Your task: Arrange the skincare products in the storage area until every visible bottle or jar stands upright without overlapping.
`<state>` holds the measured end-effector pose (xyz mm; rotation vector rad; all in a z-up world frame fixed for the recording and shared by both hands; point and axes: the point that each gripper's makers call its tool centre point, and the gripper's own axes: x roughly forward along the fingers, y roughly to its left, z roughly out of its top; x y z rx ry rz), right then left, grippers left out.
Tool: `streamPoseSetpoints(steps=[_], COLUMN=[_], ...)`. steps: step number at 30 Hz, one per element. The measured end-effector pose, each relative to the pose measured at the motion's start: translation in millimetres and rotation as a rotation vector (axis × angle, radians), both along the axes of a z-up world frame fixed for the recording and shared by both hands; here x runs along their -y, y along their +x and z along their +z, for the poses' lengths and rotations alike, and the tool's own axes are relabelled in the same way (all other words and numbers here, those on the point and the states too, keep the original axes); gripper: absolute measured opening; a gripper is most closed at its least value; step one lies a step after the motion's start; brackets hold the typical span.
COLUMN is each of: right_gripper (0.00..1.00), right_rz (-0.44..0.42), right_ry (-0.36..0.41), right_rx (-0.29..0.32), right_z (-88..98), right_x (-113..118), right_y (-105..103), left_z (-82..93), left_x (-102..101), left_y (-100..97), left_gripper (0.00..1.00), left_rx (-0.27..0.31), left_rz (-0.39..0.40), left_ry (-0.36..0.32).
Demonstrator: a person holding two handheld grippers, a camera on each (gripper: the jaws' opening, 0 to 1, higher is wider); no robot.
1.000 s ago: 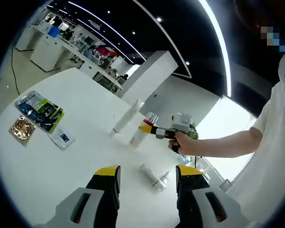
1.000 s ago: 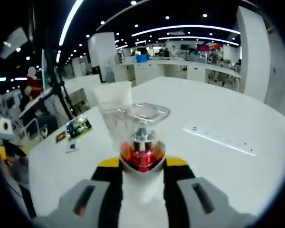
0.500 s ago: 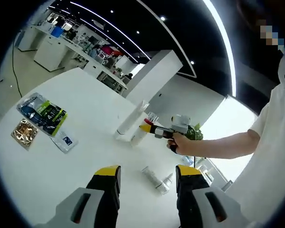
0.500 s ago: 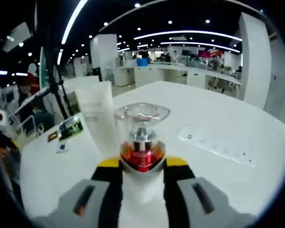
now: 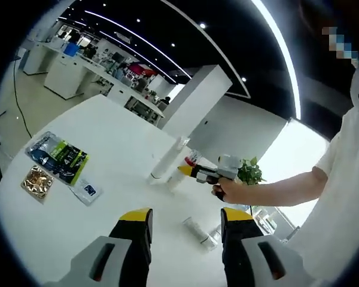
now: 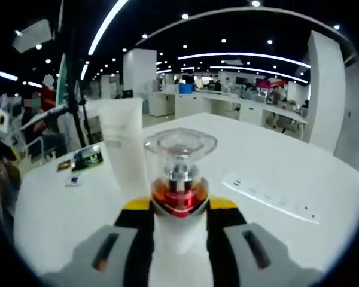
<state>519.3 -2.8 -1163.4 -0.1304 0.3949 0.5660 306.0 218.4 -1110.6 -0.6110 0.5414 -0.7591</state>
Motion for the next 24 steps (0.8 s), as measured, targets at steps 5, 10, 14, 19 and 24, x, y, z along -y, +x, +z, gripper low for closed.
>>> streamPoseSetpoints(steps=[5, 10, 14, 19, 24], right_gripper=[0.31, 0.31, 0.31, 0.32, 0.42], right_rz=[0.037, 0.031, 0.017, 0.027, 0.007], right_ry=[-0.024, -0.012, 0.0, -0.001, -0.021], right_rx=[0.014, 0.016, 0.011, -0.052, -0.061], right_z=[-0.7, -1.2, -1.7, -2.7, -0.9], right_x=[-3, -4, -4, -5, -2], right_y=[3, 6, 6, 6, 1], left_z=[5.7, 5.1, 4.2, 6.3, 7.9], left_x=[2, 5, 2, 0, 1], left_y=[0.0, -8.1, -13.7, -15.9, -17.0], left_gripper=[0.47, 0.47, 0.47, 0.47, 0.47], left_rx=[0.014, 0.016, 0.014, 0.019, 0.028], left_rz=[0.013, 0.009, 0.017, 0.017, 0.004], left_ry=[-0.006, -0.005, -0.01, -0.011, -0.01])
